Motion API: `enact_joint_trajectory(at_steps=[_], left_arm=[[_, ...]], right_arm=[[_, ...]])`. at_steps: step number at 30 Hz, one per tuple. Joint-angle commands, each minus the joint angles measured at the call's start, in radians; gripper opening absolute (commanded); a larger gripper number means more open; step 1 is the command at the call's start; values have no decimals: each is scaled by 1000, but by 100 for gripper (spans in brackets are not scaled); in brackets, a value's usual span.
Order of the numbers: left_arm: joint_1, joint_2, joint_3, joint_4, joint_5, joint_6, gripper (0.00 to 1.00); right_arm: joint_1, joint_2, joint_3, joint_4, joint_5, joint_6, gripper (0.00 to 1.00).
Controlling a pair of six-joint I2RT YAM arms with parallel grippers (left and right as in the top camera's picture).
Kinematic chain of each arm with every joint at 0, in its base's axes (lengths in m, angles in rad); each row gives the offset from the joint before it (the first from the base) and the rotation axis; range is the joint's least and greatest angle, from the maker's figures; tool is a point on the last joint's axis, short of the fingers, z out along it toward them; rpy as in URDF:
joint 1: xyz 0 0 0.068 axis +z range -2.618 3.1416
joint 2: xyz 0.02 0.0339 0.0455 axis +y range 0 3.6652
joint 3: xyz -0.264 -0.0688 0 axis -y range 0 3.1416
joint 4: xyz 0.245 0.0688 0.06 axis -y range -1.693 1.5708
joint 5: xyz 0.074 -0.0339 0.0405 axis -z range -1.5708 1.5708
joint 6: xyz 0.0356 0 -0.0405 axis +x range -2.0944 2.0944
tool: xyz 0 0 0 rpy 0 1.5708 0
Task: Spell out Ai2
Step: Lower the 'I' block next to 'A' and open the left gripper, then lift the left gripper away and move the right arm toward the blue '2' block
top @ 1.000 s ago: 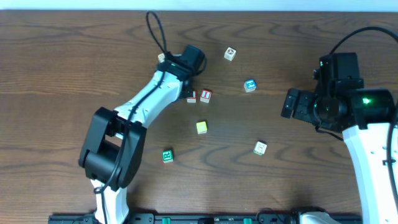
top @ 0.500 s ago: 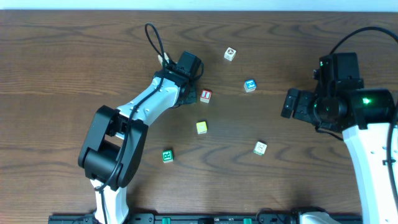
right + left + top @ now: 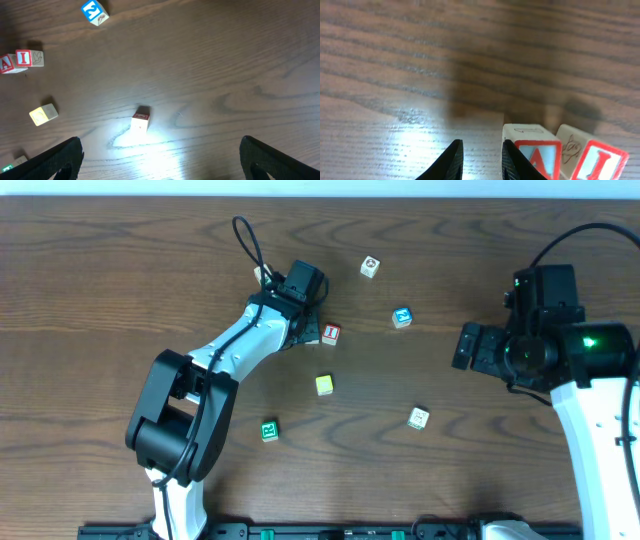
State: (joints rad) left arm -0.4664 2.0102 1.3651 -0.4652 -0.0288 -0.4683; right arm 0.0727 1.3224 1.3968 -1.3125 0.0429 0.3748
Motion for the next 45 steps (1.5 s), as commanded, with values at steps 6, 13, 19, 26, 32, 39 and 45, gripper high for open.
enact_joint_trajectory(at_steps=[6,13,19,26,32,39,45], left_arm=[[1,-21,-4,6,5,-8,27],[1,-21,-4,8,28,-27,25],[1,-21,-4,9,30,-30,24],[1,-21,-4,24,33,-35,23],[2,-23,-3,29,5,-32,23],[40,-99,51,-43,-20,20,23],[72,-285,98,-172,-142,37,43]], right_arm=[[7,-9,-3,0,14,6,99],[7,-9,-3,0,13,6,99],[7,-9,-3,0,13,6,99],[7,-9,-3,0,13,6,99],[7,-9,-3,0,14,6,99],[7,-9,-3,3,14,31,99],[15,-9,-33,32,23,79,99]])
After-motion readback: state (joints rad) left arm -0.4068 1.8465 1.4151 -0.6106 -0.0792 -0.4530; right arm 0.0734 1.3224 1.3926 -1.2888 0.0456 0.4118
